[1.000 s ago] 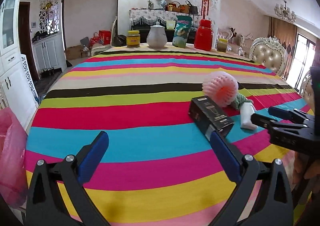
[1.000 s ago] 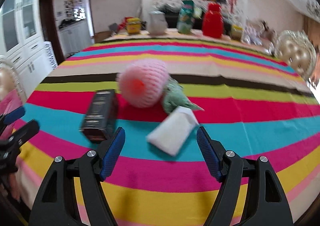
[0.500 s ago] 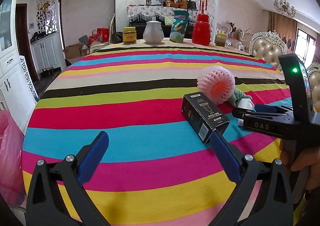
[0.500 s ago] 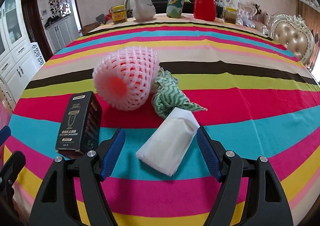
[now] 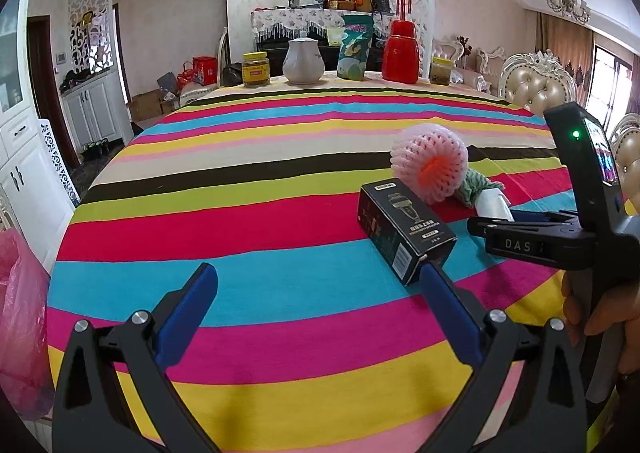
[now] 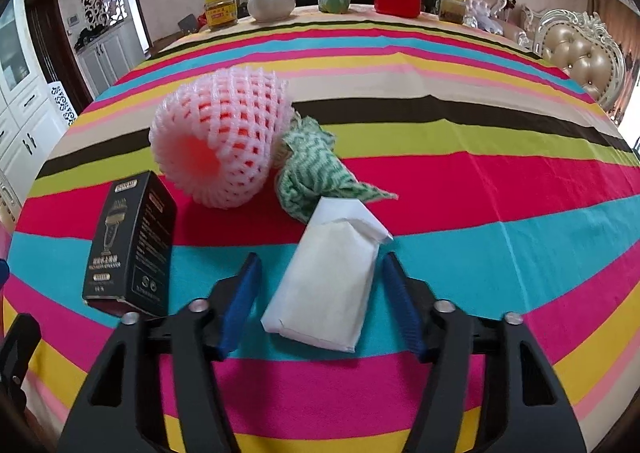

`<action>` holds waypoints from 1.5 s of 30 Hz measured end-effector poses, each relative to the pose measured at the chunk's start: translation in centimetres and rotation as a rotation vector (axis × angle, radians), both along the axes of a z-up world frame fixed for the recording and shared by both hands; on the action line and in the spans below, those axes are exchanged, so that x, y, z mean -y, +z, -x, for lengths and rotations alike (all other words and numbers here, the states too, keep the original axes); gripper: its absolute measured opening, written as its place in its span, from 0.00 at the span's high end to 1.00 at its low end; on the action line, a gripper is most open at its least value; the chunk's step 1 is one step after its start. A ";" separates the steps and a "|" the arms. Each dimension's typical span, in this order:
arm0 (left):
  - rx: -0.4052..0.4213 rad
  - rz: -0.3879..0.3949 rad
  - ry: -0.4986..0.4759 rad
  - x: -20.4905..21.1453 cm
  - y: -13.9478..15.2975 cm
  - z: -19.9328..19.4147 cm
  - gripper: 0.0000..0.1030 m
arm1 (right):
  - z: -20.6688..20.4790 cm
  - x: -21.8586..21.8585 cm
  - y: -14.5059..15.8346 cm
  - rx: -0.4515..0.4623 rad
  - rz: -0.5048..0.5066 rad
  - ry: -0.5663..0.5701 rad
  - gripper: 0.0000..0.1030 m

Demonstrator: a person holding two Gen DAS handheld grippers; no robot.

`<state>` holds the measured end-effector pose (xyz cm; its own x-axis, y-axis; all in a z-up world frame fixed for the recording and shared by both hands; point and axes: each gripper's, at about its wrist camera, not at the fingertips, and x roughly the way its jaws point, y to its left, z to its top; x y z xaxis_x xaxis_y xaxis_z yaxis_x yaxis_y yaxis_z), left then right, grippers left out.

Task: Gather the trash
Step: 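Grasp the white paper packet with the right tool while the left tool approaches the black box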

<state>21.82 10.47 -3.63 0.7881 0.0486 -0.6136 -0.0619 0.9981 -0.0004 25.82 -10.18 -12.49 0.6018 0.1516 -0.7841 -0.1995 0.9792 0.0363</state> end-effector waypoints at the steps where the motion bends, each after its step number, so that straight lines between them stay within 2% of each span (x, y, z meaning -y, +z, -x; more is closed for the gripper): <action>1: -0.001 0.000 -0.003 0.1 0.0 0.1 0.05 | 0.0 0.1 0.0 0.002 0.003 0.003 0.52; 4: -0.009 -0.001 -0.019 0.6 0.0 0.0 0.05 | 0.6 0.3 0.1 0.004 0.017 0.023 0.58; 7: -0.017 0.009 -0.039 1.1 0.1 -0.2 0.05 | 1.1 1.2 0.1 0.005 0.018 0.032 0.59; 13: -0.050 0.059 -0.074 2.5 -0.2 -1.2 0.05 | 1.7 3.8 0.2 0.000 -0.038 0.016 0.62; 18: -0.074 0.069 -0.095 4.1 -0.6 -2.6 0.05 | 1.8 4.8 0.3 -0.001 -0.079 0.003 0.64; 25: -0.132 0.120 -0.063 5.3 -1.5 -5.5 0.05 | 1.6 6.4 0.3 -0.004 -0.126 -0.031 0.65; 31: -0.173 0.079 -0.024 6.1 -2.1 -7.5 0.05 | 1.6 6.3 0.3 -0.004 -0.117 -0.029 0.65; 35: -0.225 0.107 0.006 5.4 -2.9 -8.7 0.29 | 1.6 6.2 0.3 -0.003 -0.110 -0.028 0.65; 37: -0.239 0.130 0.018 4.9 -3.2 -9.0 0.33 | 1.6 6.1 0.3 -0.003 -0.107 -0.028 0.65; 39: -0.231 0.127 0.020 4.7 -3.1 -9.1 0.50 | 1.7 6.1 0.3 -0.003 -0.103 -0.028 0.65; 41: -0.232 0.108 0.016 5.0 -3.1 -9.1 0.59 | 1.7 6.0 0.3 -0.003 -0.099 -0.028 0.65; 42: -0.231 0.113 0.004 5.0 -3.1 -9.2 0.62 | 1.7 6.0 0.3 -0.002 -0.098 -0.028 0.65; 45: -0.223 0.133 0.007 4.8 -3.0 -9.2 0.63 | 1.7 6.0 0.3 -0.002 -0.096 -0.028 0.65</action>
<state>31.02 5.71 -6.66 0.6325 -0.0391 -0.7735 -0.0819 0.9898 -0.1170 24.16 -16.16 -12.15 0.6051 0.2089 -0.7682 -0.1715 0.9765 0.1304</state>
